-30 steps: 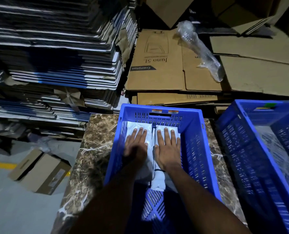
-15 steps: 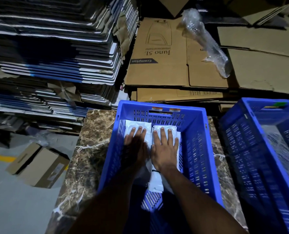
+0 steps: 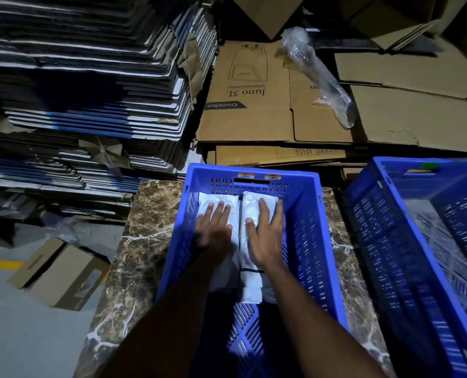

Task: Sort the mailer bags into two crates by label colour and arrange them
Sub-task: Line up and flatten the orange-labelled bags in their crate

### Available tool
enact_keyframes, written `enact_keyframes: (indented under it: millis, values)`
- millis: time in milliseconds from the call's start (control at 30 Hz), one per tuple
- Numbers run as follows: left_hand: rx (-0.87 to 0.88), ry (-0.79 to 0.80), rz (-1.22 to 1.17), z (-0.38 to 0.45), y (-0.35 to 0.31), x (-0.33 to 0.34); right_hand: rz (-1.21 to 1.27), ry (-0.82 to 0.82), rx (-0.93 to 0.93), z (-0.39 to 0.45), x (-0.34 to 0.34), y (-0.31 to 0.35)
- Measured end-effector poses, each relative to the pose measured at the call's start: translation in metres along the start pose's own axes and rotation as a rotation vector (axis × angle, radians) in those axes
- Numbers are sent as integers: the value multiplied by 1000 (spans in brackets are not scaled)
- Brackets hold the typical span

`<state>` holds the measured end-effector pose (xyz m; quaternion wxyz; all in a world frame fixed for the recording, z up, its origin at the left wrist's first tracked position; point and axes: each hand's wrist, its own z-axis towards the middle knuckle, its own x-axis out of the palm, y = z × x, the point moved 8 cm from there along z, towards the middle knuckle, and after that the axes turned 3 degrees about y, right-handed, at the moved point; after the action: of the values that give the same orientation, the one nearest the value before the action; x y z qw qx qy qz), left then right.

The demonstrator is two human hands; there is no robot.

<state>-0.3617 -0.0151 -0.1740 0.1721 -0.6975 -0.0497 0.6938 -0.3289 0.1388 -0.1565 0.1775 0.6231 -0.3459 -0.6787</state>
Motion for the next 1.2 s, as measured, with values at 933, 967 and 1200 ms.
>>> enact_keyframes:
  millis: [933, 967, 1200]
  values:
    - [141, -275, -133, -7, -2, -9, -548, 99, -184, 12, 42, -7]
    - [136, -256, -115, -5, -3, -7, -542, 101, -179, 12, 44, -8]
    - [113, -242, -77, -8, -5, -8, -569, 181, -129, 14, 45, -9]
